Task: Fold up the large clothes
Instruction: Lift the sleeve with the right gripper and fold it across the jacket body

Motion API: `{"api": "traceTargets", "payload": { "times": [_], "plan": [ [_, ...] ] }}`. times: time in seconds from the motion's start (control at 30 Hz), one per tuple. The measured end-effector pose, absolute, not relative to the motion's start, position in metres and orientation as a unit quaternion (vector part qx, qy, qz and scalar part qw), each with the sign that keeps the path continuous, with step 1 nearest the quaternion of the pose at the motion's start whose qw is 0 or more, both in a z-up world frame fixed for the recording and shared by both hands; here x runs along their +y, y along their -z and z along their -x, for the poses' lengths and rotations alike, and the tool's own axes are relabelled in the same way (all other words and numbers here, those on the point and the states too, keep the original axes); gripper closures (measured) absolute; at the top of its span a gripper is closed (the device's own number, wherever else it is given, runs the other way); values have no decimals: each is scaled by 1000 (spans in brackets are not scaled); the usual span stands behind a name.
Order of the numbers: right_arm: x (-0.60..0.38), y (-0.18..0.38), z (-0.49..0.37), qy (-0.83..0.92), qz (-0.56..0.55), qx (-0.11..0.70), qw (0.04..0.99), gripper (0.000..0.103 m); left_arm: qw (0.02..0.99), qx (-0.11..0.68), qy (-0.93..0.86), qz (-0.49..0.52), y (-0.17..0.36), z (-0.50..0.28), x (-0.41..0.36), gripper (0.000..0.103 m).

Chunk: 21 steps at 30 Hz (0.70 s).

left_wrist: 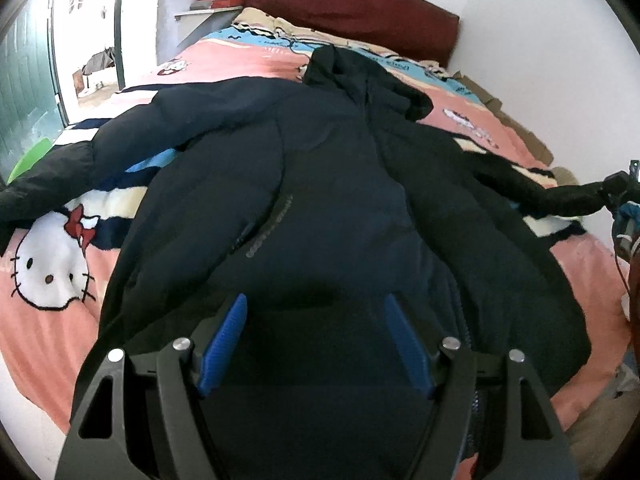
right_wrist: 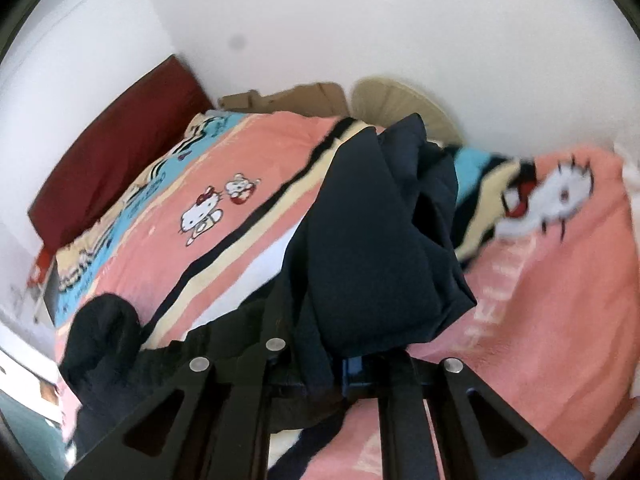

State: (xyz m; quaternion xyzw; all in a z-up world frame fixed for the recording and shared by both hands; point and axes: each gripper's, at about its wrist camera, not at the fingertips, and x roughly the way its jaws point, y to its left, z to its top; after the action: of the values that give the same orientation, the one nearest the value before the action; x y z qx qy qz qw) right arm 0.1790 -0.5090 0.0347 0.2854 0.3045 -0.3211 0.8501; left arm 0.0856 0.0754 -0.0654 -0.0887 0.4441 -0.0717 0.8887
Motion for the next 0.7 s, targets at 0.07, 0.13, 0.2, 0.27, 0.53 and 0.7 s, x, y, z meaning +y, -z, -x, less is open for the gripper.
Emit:
{"api": "traceTargets", "payload": {
  "times": [0.07, 0.13, 0.2, 0.27, 0.53, 0.7],
  "plan": [
    [-498, -48, -187, 310, -272, 299, 861, 93, 889, 442, 73, 95, 65, -86, 78, 33],
    [-483, -62, -197, 293, -253, 293, 874, 94, 890, 439, 74, 102, 64, -85, 82, 33],
    [-467, -74, -207, 269, -243, 286, 887, 94, 891, 436, 70, 107, 62, -85, 86, 33],
    [-446, -89, -214, 228, -236, 267, 906, 94, 893, 432, 63, 110, 59, -84, 91, 33],
    [-336, -138, -250, 56, -200, 229, 951, 94, 898, 419, 41, 128, 51, -76, 112, 33],
    [-260, -143, -285, -22, -177, 243, 953, 94, 901, 412, 32, 131, 47, -71, 122, 33]
  ]
}}
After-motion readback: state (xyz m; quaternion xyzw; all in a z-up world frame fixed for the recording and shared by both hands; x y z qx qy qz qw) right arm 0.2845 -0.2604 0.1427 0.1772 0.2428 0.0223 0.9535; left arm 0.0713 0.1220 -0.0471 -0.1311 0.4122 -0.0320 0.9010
